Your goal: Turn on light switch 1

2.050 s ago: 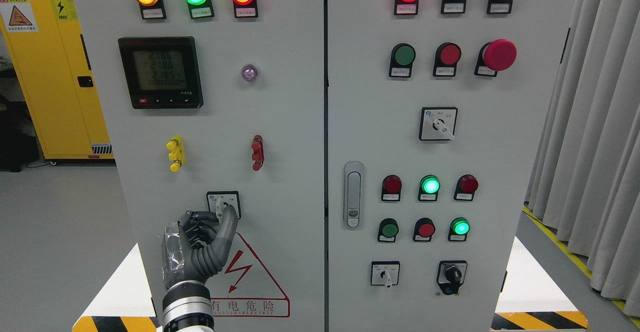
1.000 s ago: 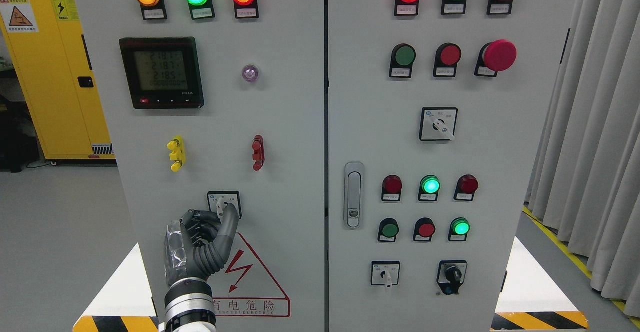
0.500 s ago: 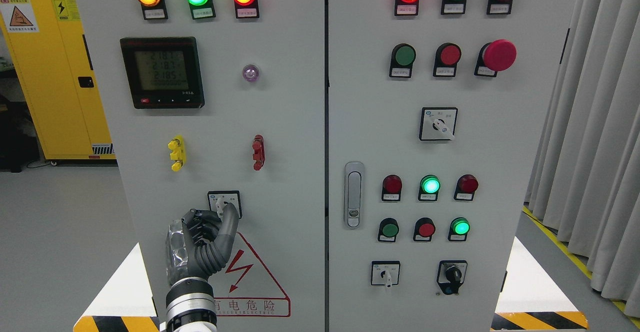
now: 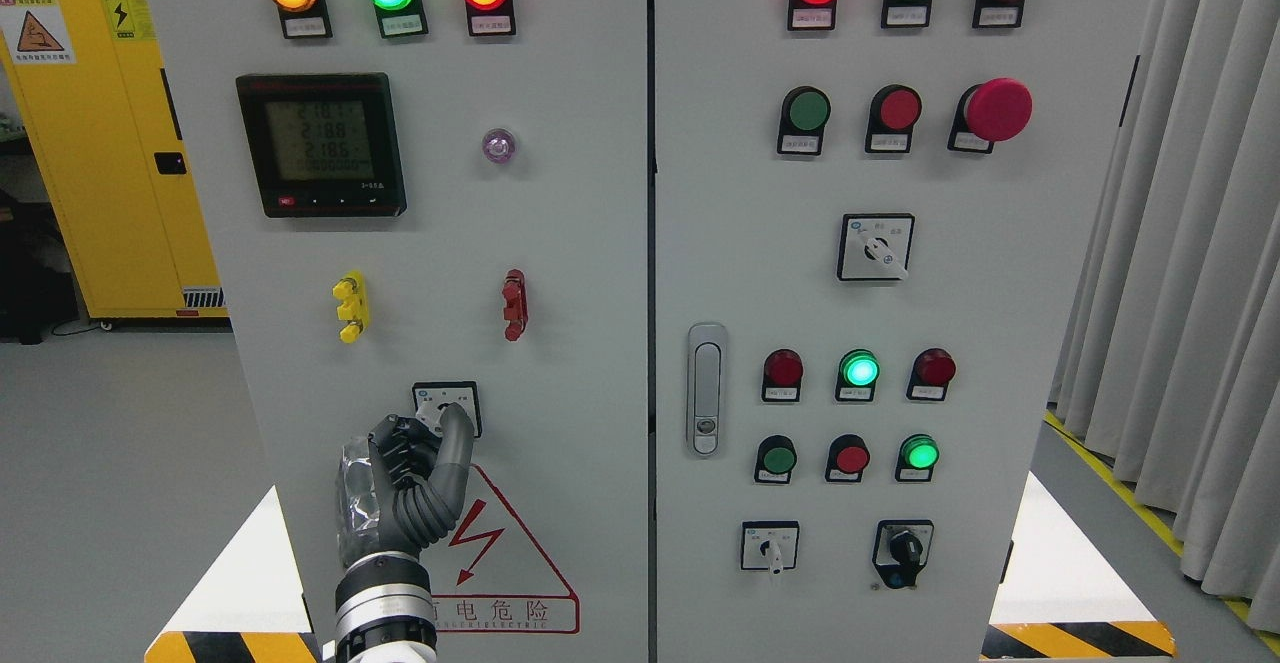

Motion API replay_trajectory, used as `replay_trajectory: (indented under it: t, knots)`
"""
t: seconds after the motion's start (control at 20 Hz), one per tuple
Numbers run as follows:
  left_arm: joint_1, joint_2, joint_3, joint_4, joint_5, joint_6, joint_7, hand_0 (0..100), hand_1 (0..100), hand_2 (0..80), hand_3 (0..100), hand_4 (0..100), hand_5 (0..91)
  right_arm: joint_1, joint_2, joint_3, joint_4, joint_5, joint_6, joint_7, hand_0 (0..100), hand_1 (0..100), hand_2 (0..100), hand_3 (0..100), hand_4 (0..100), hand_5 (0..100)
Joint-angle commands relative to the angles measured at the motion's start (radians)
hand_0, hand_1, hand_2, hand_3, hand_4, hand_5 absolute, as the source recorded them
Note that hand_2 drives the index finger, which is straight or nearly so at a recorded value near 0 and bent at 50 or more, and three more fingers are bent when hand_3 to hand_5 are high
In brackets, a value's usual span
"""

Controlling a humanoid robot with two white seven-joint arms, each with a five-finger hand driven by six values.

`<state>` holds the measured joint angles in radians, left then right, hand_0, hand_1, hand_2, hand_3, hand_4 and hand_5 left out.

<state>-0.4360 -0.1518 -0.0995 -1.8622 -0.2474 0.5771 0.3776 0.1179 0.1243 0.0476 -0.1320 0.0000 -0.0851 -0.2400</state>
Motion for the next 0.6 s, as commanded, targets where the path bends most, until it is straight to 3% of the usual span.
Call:
replay_trajectory:
  t: [0.0, 0.45, 0.55]
  knots:
    - [-0.003, 0.0, 0.001, 0.006, 0.0, 0.0, 0.007, 55, 54, 60.5, 92, 90, 87.9, 0.0, 0.0, 0.0, 0.0, -0.029, 0.001, -0.001, 0, 50, 4, 0, 0, 0]
    - [-0.004, 0.001, 0.001, 0.006, 0.002, 0.0, 0.01, 59, 52, 60.3, 92, 90, 87.9, 0.0, 0.0, 0.0, 0.0, -0.029, 0.001, -0.001, 0, 50, 4, 0, 0, 0]
    - [-0.003, 0.001, 0.001, 0.006, 0.002, 0.0, 0.01, 52, 51, 60.3, 92, 90, 87.9, 0.0, 0.0, 0.0, 0.0, -0.029, 0.001, 0.001, 0, 50, 4, 0, 0, 0]
